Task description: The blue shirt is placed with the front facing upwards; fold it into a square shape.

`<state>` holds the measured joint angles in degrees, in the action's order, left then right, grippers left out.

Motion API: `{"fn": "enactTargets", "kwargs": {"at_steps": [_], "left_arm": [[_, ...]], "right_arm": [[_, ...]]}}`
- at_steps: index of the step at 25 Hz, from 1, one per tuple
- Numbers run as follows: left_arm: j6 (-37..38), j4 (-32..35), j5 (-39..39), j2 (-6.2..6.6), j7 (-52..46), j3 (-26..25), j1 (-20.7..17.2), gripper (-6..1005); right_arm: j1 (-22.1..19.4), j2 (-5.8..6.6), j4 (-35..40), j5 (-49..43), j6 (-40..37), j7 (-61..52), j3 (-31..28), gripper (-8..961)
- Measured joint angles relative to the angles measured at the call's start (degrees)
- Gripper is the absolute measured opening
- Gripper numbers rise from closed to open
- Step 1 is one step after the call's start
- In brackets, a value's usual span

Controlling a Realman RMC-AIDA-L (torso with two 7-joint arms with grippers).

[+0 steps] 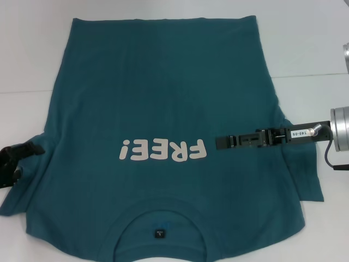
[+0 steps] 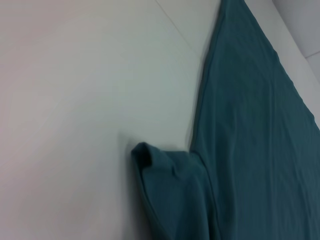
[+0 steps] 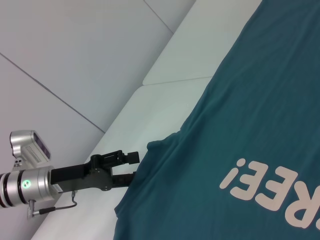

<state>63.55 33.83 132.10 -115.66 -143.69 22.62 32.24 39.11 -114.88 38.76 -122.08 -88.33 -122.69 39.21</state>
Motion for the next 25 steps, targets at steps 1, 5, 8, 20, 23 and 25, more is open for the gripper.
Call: {"fn": "enactTargets", "kwargs": {"at_steps": [1,5,8,20,23,25], "left_arm": [[-0.05,0.00,-0.01,0.00,-0.03,0.00,0.00,789],[-0.14,0.01,0.04,0.00,-0.46,0.07,0.02,767],[-0.28,0.15,0.50,0.00,-1.10,0.46,0.02,751],[0.00,0.53,0.94,0.07,-1.38,0.86,0.10,605],[-0.28,0.55,1.40,0.09,-1.39,0.85,0.07,466],[-0.44,0.55,1.59,0.08,-1.33,0.85,0.06,324]], "right_arm": [[-0.01,0.00,0.00,0.00,0.00,0.00,0.00,941],[-0.28,0.06,0.00,0.00,0.00,0.01,-0.24,941],[-0.47,0.21,0.00,0.00,-0.01,0.04,-0.53,941],[-0.62,0.45,0.00,0.00,-0.23,0.09,-0.72,942],[-0.62,0.45,0.00,0.00,-0.26,0.09,-0.77,942],[-0.62,0.45,0.00,0.00,-0.26,0.09,-0.80,942]]}}
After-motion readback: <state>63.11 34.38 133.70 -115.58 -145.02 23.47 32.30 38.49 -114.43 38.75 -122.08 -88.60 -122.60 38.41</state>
